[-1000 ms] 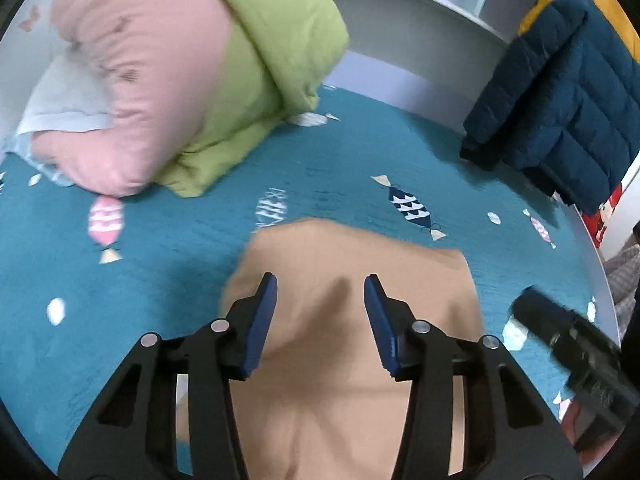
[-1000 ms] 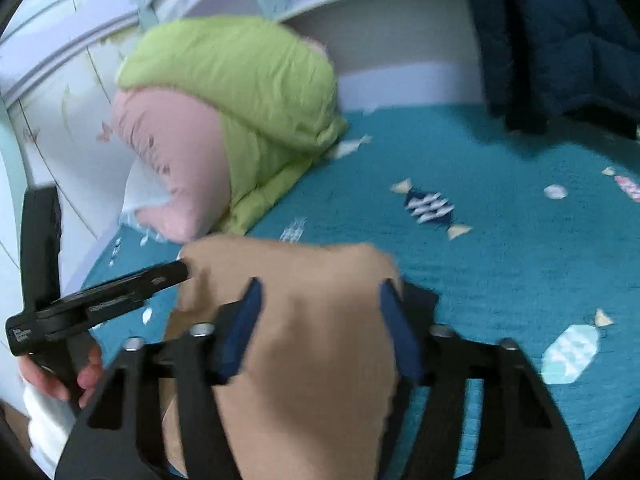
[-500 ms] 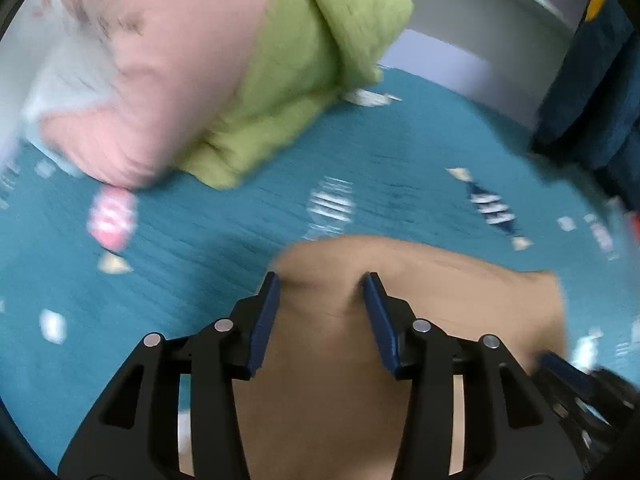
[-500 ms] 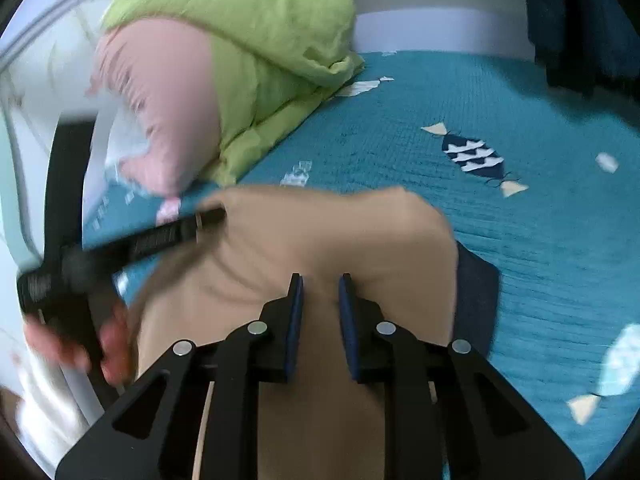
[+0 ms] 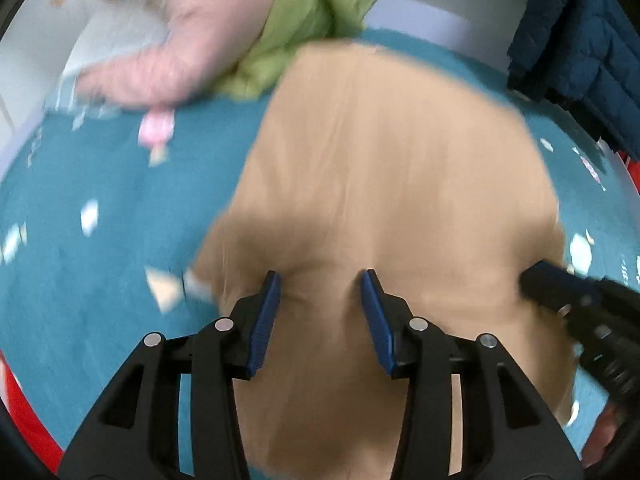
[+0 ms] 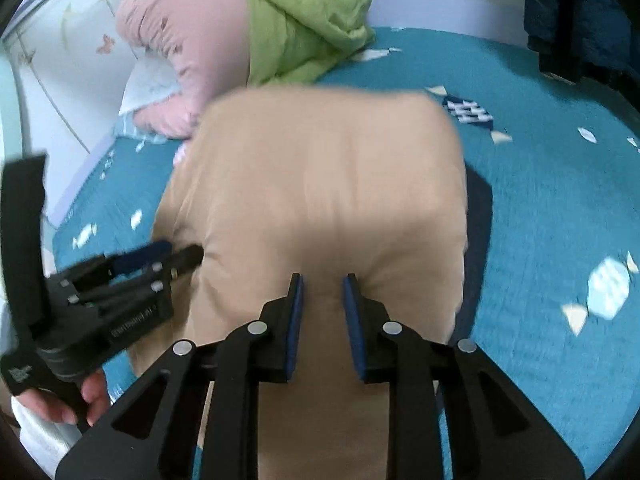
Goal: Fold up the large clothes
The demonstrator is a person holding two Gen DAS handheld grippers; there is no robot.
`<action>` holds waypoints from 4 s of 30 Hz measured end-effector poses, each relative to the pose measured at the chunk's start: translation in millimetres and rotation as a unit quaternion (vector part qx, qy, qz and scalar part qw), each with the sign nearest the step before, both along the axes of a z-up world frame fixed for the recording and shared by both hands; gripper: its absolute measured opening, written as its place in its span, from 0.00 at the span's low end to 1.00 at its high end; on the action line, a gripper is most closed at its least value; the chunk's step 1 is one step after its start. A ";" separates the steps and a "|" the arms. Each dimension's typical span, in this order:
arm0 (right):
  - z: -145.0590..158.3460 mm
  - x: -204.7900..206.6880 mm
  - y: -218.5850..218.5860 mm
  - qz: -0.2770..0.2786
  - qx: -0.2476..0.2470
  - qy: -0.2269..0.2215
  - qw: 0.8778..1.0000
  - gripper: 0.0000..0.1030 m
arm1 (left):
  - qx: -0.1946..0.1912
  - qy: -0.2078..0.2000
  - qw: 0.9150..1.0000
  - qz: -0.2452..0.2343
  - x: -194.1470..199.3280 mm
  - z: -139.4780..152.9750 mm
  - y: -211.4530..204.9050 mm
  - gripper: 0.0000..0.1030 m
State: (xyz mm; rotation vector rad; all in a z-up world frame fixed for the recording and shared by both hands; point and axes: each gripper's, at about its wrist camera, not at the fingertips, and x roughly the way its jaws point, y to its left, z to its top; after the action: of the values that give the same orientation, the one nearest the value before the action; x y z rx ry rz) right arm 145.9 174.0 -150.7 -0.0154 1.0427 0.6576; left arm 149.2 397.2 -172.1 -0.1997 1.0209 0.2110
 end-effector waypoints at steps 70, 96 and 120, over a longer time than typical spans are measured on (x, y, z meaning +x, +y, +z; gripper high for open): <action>147.5 -175.7 -320.5 -0.315 -0.014 -0.256 0.914 0.93 | 0.077 -0.165 0.981 -0.071 -151.0 174.2 -320.4 0.92; 158.2 -188.7 -322.7 -0.317 -0.025 -0.291 0.902 0.93 | 0.093 -0.197 0.973 -0.069 -171.3 189.7 -330.7 0.92; 158.5 -190.0 -324.6 -0.318 -0.028 -0.293 0.901 0.93 | 0.094 -0.198 0.973 -0.069 -172.7 189.8 -331.0 0.92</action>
State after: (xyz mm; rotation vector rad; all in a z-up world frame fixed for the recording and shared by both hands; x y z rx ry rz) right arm -44.1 -150.6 7.8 0.0730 0.4288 0.0047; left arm -23.5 66.2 17.7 0.0038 0.6102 0.1315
